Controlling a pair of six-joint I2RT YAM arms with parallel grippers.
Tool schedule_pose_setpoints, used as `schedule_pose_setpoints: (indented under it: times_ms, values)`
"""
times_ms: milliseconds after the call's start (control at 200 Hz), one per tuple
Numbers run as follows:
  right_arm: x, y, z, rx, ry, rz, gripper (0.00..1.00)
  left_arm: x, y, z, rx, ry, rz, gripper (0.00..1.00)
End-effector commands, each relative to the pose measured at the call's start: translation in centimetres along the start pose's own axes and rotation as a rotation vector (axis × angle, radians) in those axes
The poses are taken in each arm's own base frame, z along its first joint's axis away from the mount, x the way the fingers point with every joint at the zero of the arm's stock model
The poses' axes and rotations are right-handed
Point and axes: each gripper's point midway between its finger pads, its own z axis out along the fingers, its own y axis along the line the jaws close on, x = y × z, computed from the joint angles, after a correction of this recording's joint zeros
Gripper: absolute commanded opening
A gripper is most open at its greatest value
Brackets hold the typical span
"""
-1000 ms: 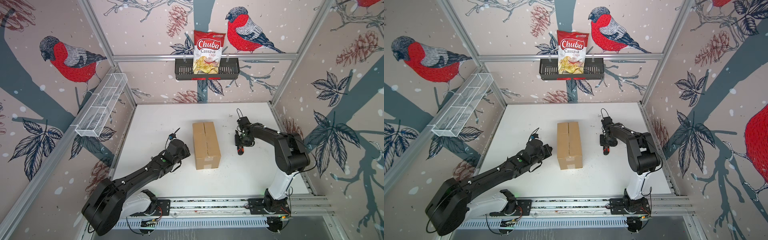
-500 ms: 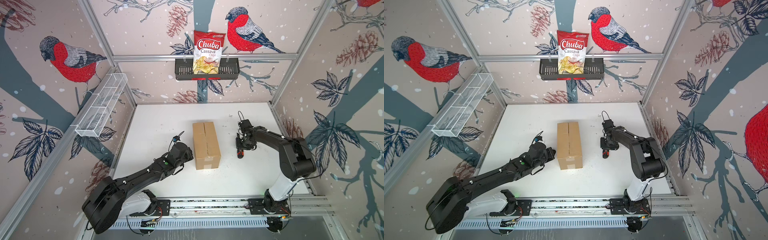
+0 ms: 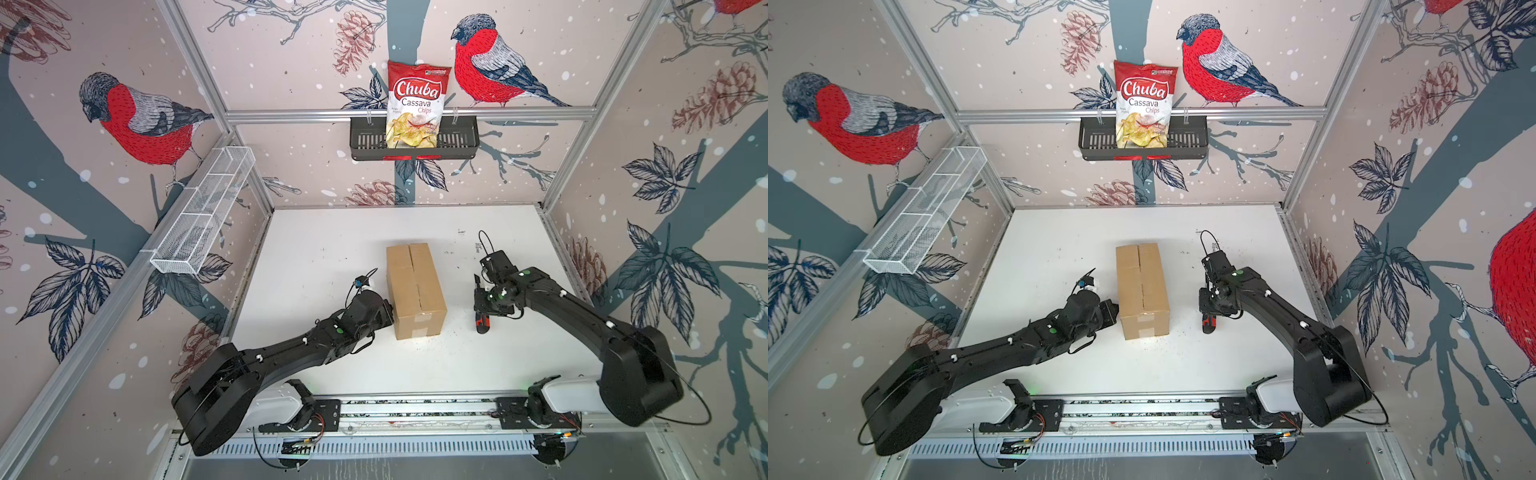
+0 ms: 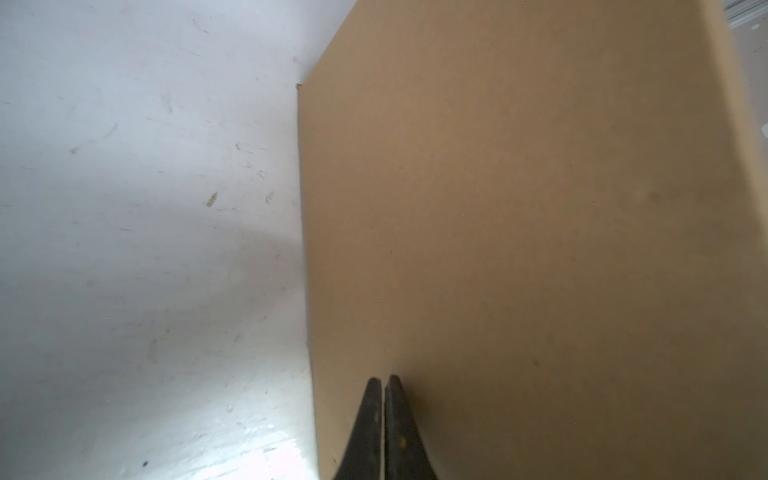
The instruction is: Unpack the express box
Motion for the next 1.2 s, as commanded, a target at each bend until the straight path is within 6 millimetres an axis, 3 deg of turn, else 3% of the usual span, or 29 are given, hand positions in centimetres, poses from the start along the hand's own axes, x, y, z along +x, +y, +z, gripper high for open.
schedule_pose_setpoints:
  times_ms: [0,315,510,640,775,871,1051,1196]
  values:
    - [1.3,0.3,-1.1,0.001,0.028,0.049,0.18,-0.5,-1.4,0.2,0.053,-0.026,-0.005,0.08]
    - [2.9,1.2,-2.8,0.003,0.041,0.052,0.17,-0.1,-2.0,0.3,0.073,-0.018,-0.004,0.08]
    - [1.9,1.2,-4.4,0.0,-0.015,0.057,0.17,-0.8,-2.5,-0.7,0.077,-0.035,-0.002,0.1]
    - [0.3,2.1,-6.3,-0.019,-0.053,0.027,0.16,-1.7,-3.4,-2.0,0.073,-0.04,0.022,0.2]
    - [-1.6,3.1,-8.8,-0.04,-0.101,-0.021,0.16,-2.9,-5.1,-3.6,0.076,-0.037,0.073,0.32]
    - [-2.6,3.8,-9.4,-0.044,-0.105,-0.064,0.16,-4.0,-6.6,-4.7,0.093,-0.051,0.114,0.39]
    - [-4.2,4.9,-11.2,-0.071,-0.144,-0.134,0.16,-6.1,-11.1,-6.2,0.197,-0.075,0.204,0.41]
    - [-4.8,5.9,-12.1,-0.1,-0.166,-0.196,0.16,-6.9,-14.6,-5.4,0.29,-0.062,0.251,0.42]
